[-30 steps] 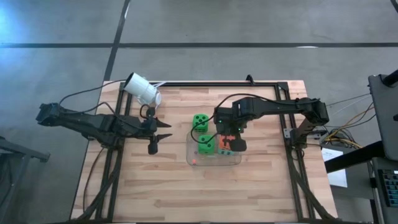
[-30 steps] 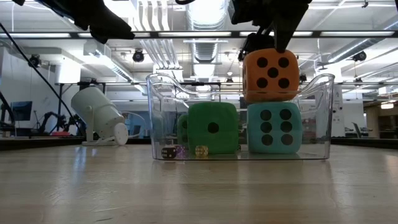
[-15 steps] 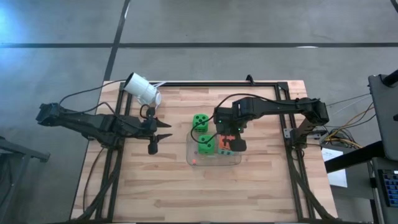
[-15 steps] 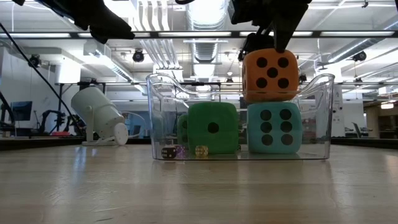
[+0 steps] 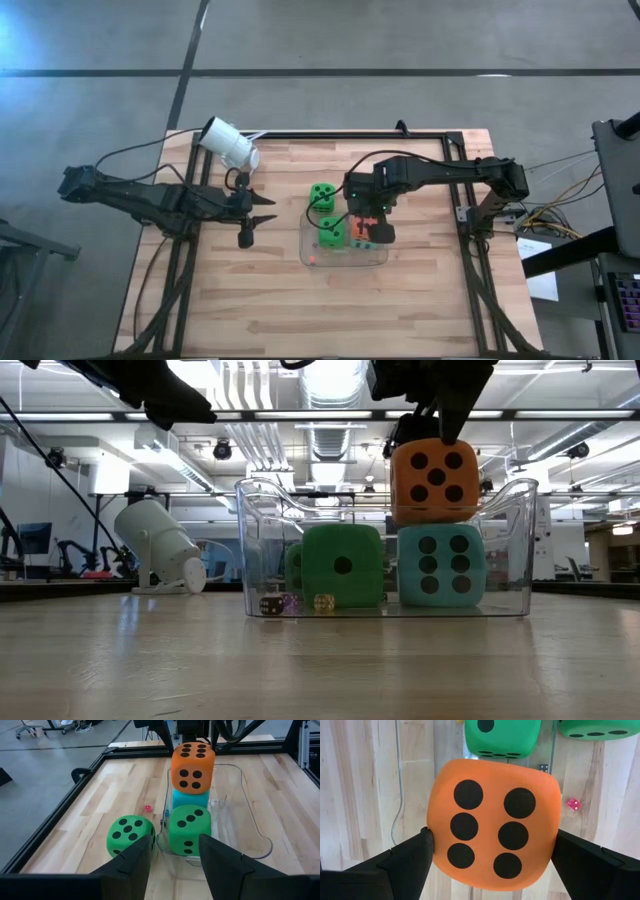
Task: Pick & Place Dice
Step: Put the large orange die into the transparent bin, then put the large green die into the transparent bin
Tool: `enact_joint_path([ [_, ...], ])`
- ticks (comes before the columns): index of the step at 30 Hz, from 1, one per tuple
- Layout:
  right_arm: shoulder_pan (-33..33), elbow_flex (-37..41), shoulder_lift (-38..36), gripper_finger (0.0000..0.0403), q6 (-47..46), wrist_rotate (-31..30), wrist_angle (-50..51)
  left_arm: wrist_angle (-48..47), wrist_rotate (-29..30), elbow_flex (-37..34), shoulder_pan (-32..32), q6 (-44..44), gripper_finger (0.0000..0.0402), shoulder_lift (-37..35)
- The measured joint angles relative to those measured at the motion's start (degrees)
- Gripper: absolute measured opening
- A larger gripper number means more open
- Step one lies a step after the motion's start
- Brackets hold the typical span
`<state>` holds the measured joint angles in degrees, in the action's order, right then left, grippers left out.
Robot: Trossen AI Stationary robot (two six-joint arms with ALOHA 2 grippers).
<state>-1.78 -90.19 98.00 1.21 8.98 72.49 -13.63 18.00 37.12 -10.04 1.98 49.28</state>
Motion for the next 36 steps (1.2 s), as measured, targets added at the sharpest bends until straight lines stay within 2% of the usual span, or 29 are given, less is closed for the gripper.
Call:
enact_joint_path([
  [9, 0.04, 0.00, 0.00, 0.0396, -0.21, -1.85, -0.38, 0.00, 0.00, 0.00, 0.00, 0.00, 0.0171, 0.00],
  [20, 0.04, 0.00, -0.28, 0.0400, -1.27, -1.90, -0.68, 0.00, 0.00, 0.00, 0.00, 0.00, 0.0171, 0.00],
  [36, 0.81, -0.13, -6.35, 0.0400, -4.70, -3.14, -3.20, -0.14, 0.00, 0.00, 0.00, 0.00, 0.0171, -0.02],
])
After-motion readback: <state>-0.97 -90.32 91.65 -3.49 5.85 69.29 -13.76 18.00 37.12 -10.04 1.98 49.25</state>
